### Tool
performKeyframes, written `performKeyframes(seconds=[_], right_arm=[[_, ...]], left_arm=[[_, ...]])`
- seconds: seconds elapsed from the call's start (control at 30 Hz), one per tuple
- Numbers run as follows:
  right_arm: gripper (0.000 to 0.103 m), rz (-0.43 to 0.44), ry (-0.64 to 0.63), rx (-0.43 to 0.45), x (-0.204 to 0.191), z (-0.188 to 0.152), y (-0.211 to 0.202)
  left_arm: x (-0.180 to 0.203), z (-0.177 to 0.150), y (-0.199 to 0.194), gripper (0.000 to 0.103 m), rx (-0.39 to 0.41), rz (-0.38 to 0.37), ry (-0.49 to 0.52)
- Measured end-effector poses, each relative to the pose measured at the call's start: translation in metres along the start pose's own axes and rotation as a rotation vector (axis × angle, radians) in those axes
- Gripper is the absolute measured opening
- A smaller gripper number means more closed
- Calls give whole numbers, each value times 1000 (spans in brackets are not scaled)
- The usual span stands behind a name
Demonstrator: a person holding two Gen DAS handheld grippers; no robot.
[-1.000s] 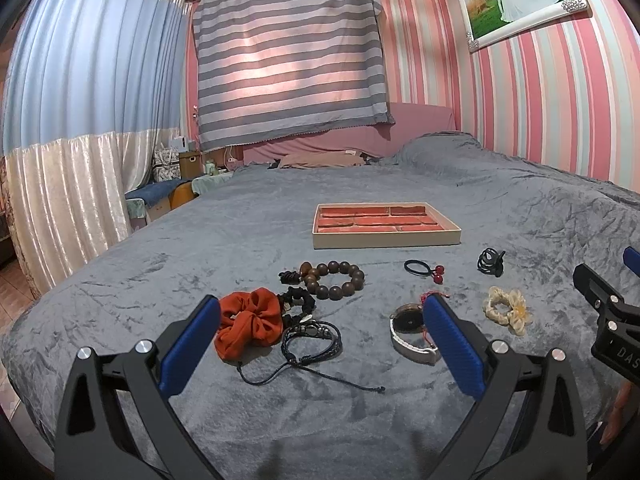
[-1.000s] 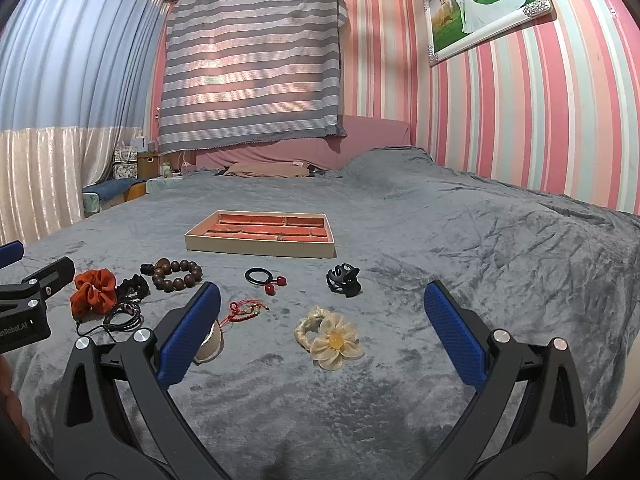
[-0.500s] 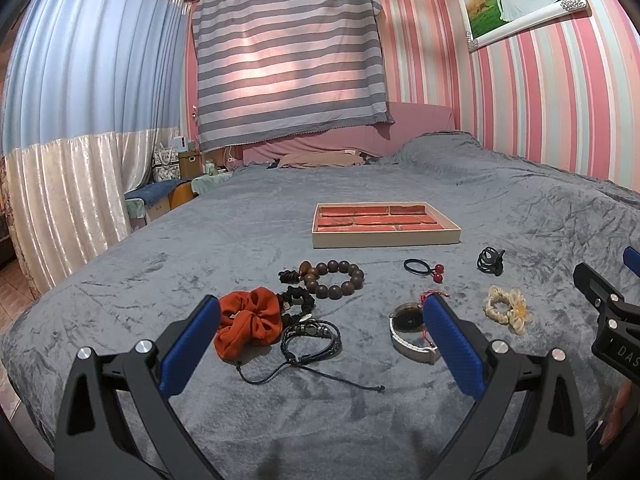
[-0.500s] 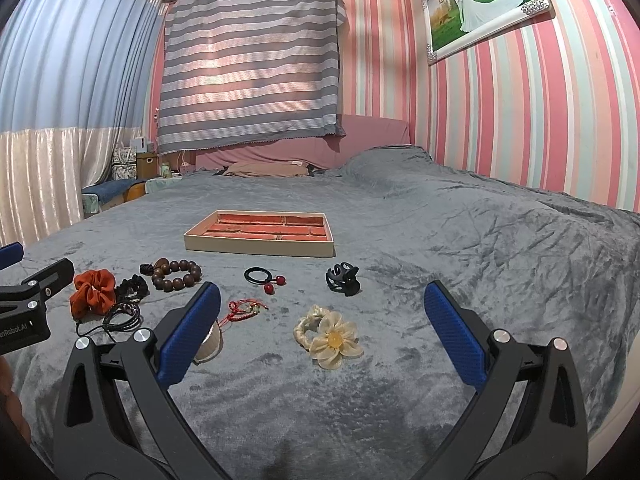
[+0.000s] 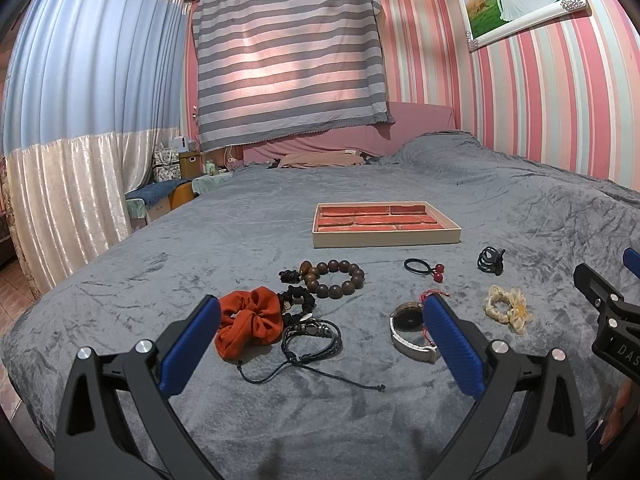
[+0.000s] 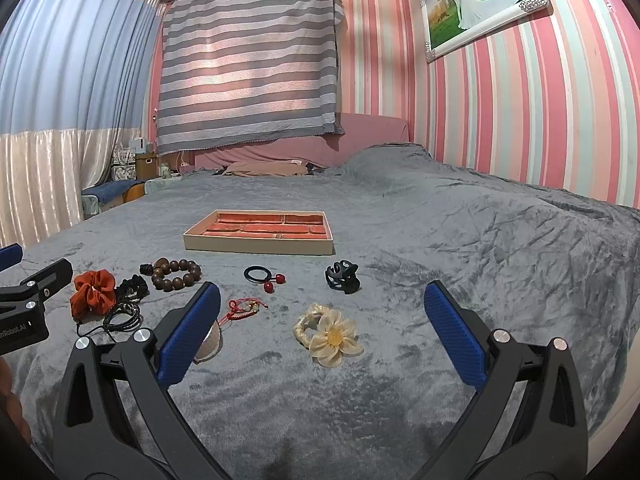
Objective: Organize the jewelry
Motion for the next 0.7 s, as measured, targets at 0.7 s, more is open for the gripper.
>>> performKeyframes(seconds=[0.7], right_arm=[[99,0,5,-2,3,-5,1]], left_arm=[[0,0,-1,99,3,2,5]])
Point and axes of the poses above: each gripper's, at about its wrist camera, not at the fingertips, and y roughly the way its jaws point, x to its right, z to its top, the point moved 7 cm from there along y, roughly the way its jaws point, and after that the axes turned 4 degrees about -z, right-handed, at the moved point
